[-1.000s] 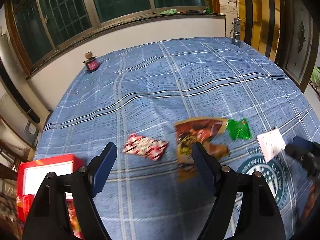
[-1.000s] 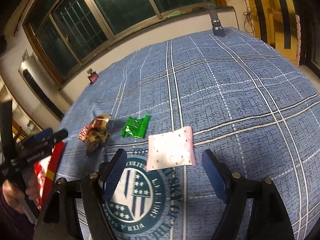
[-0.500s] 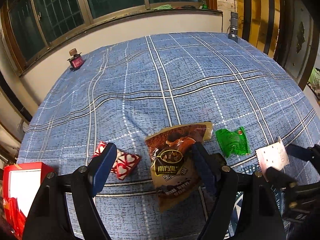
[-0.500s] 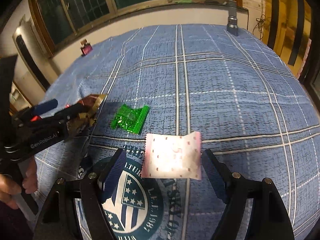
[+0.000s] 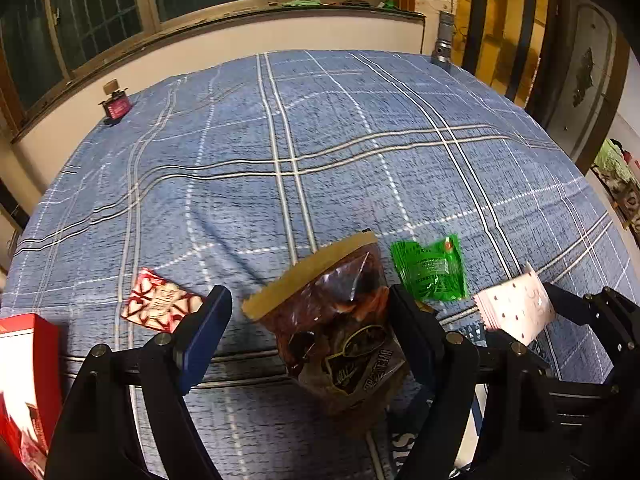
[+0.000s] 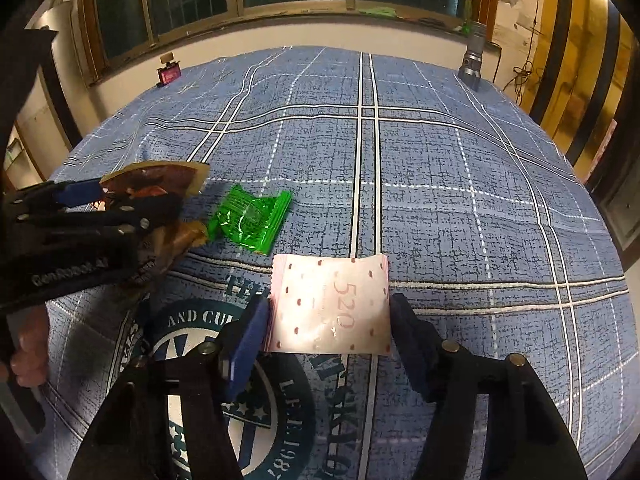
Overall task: Organize snacks
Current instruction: 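Grasp the brown snack bag with the left gripper while the right grasps the white square packet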
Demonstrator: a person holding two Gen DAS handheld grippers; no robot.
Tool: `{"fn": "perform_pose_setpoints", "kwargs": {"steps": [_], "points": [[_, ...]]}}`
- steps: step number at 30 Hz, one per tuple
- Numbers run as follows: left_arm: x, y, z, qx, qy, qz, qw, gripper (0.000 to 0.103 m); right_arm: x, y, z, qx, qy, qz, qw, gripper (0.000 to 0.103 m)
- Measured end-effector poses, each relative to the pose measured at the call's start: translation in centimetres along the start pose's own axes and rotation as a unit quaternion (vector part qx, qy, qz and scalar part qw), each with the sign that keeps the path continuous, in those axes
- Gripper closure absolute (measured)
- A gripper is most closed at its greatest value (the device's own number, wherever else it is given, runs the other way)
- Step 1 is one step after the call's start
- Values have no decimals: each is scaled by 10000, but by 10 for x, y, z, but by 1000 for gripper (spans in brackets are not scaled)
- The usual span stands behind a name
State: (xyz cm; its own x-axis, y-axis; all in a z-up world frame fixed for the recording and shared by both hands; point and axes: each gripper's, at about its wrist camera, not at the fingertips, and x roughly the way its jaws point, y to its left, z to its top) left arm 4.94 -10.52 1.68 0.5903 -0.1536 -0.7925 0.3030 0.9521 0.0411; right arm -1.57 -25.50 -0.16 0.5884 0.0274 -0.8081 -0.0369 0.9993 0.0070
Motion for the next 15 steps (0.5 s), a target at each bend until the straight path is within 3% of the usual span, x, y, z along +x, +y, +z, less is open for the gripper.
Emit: {"fn": "perform_pose_setpoints", "kwargs": {"steps": [2, 4, 15], "points": [[2, -4, -3, 34, -6, -45, 10000, 28, 0, -1, 1, 2, -57, 18, 10000, 44], [2, -7, -4, 59, -34, -165, 9998, 57, 0, -2, 1, 7, -88, 45, 10000, 46], [-21, -11, -18, 296, -126, -156, 9994, 65, -14, -24, 1, 509, 28, 550, 9972, 53]]}}
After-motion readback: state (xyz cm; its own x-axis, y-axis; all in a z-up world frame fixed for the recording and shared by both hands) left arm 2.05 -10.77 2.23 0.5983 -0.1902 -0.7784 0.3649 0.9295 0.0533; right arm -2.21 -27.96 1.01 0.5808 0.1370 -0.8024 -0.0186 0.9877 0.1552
